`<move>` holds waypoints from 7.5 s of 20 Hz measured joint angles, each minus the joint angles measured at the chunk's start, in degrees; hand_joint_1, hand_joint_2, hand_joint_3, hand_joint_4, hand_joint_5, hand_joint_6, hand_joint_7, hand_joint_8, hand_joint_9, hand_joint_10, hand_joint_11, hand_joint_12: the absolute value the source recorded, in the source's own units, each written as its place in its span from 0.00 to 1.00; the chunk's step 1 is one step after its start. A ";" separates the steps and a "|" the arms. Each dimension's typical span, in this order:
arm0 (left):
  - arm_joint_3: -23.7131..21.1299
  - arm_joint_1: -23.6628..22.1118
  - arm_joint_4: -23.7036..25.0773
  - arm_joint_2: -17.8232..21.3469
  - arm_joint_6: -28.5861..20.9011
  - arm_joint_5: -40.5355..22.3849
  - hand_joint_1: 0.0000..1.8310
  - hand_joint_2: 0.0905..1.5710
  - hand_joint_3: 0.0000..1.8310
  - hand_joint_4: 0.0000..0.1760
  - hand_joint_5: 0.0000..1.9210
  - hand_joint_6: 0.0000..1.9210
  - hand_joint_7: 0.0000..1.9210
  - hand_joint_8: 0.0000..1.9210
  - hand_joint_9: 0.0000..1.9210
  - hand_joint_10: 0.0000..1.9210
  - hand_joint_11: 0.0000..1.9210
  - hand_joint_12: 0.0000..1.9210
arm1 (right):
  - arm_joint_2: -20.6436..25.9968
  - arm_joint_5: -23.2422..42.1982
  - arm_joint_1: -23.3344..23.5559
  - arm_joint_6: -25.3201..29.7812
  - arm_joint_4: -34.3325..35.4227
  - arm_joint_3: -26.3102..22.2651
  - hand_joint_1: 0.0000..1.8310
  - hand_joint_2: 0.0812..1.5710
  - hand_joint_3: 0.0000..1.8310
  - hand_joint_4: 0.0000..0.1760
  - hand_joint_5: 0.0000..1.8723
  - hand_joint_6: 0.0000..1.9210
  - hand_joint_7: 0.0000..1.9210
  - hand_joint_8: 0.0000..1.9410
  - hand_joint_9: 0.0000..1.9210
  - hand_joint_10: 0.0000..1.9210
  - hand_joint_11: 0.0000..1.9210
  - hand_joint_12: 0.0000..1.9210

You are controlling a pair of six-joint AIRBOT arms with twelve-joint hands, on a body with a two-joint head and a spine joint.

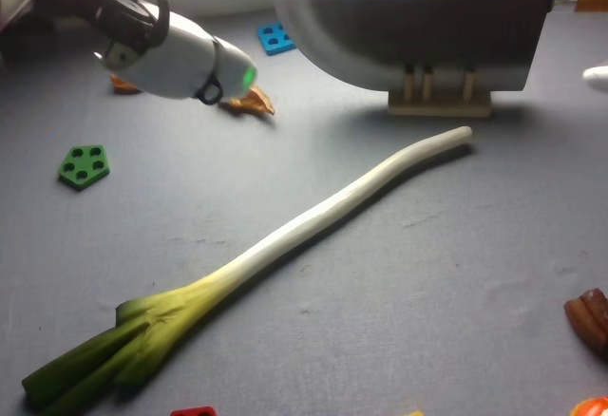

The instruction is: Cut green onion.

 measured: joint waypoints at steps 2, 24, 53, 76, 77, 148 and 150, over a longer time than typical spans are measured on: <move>-0.85 -0.02 -0.02 -0.04 -0.07 -0.35 0.21 0.68 0.00 0.14 0.00 0.00 0.00 0.00 0.00 0.00 0.00 0.00 | -1.25 -0.04 -0.02 -0.02 1.55 2.38 0.43 0.59 0.00 0.00 0.00 0.00 0.00 0.00 0.00 0.00 0.00 0.00; -4.15 6.45 3.17 -1.18 5.33 -1.97 0.28 0.71 0.00 0.01 0.00 0.00 0.00 0.00 0.00 0.00 0.00 0.00 | -16.15 -5.55 -1.42 16.76 -1.66 24.55 0.47 0.58 0.00 0.08 0.00 0.00 0.00 0.00 0.00 0.00 0.00 0.00; -11.96 33.00 23.21 -13.16 -54.90 21.97 0.30 0.72 0.00 0.15 0.01 0.00 0.00 0.00 0.00 0.00 0.00 0.00 | -29.86 -6.03 -1.07 21.57 -4.74 41.99 0.51 0.58 0.00 0.00 0.00 0.00 0.00 0.00 0.00 0.00 0.00 0.00; -10.99 42.93 21.42 -20.55 -66.16 34.27 0.31 0.74 0.00 0.09 0.00 0.00 0.01 0.00 0.02 0.00 0.00 0.25 | -31.39 -5.77 -0.28 21.51 -4.57 42.93 0.50 0.60 0.00 0.00 0.20 0.13 0.23 0.05 0.14 0.20 0.00 0.54; -11.26 43.45 21.46 -20.55 -66.16 34.32 0.31 0.74 0.00 0.12 0.00 0.00 0.00 0.00 0.01 0.00 0.00 0.19 | -31.39 -5.73 -0.28 21.53 -4.59 42.93 0.51 0.60 0.00 0.00 0.18 0.36 0.25 0.13 0.07 0.47 0.00 0.65; -9.40 47.71 23.26 -23.98 -69.77 36.52 0.27 0.76 0.00 0.04 0.09 0.00 0.08 0.00 0.07 0.00 0.00 0.18 | -27.39 5.66 5.84 14.80 -4.90 34.67 0.87 0.44 0.46 1.00 0.71 1.00 0.82 1.00 0.84 1.00 0.87 1.00; -9.40 47.78 23.28 -23.98 -69.90 36.39 0.27 0.76 0.00 0.03 0.08 0.00 0.08 0.00 0.07 0.00 0.00 0.19 | -27.32 6.64 5.84 10.16 -4.76 31.54 0.87 0.45 0.47 1.00 0.72 1.00 0.82 1.00 0.84 1.00 0.86 1.00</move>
